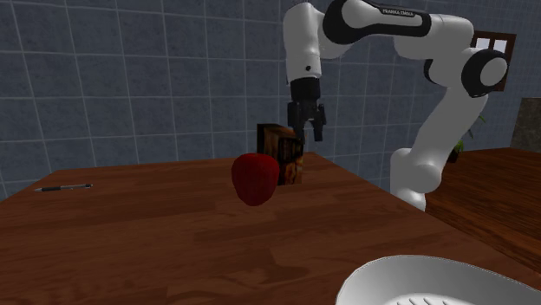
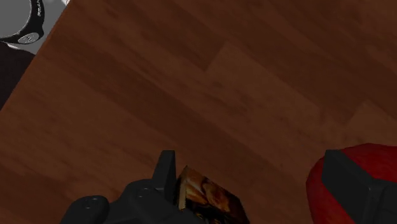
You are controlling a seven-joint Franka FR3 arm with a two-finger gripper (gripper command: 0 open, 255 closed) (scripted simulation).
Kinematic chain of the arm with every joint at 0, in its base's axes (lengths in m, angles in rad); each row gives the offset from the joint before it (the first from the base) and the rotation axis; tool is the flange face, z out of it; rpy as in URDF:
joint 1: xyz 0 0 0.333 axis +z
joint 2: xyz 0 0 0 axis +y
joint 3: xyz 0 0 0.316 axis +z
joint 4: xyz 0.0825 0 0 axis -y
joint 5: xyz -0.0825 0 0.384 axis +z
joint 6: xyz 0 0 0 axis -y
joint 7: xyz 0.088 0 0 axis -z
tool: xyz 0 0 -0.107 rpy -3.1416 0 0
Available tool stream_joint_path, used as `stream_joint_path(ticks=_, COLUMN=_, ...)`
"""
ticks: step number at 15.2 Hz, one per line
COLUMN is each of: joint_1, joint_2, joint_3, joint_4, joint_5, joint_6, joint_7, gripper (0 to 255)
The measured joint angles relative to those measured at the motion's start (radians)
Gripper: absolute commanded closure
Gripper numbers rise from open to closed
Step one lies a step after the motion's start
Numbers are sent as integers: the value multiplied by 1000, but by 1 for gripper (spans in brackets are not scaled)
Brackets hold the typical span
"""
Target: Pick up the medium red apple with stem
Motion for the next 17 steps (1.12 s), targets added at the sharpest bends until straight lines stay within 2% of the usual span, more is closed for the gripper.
stream_joint_path(ticks=6, joint_1=-42, joint_2=200, joint_3=106, joint_4=229, joint_5=-22, joint_6=20, joint_7=294, gripper=0)
stream_joint_path(ticks=12, joint_1=-40, joint_2=451, joint_3=200, joint_4=503, joint_5=-127, joint_6=28, joint_7=600, gripper=0)
stream_joint_path(ticks=17, joint_1=-39, joint_2=458, joint_3=202, joint_4=457, joint_5=-129, joint_6=82, joint_7=614, gripper=0)
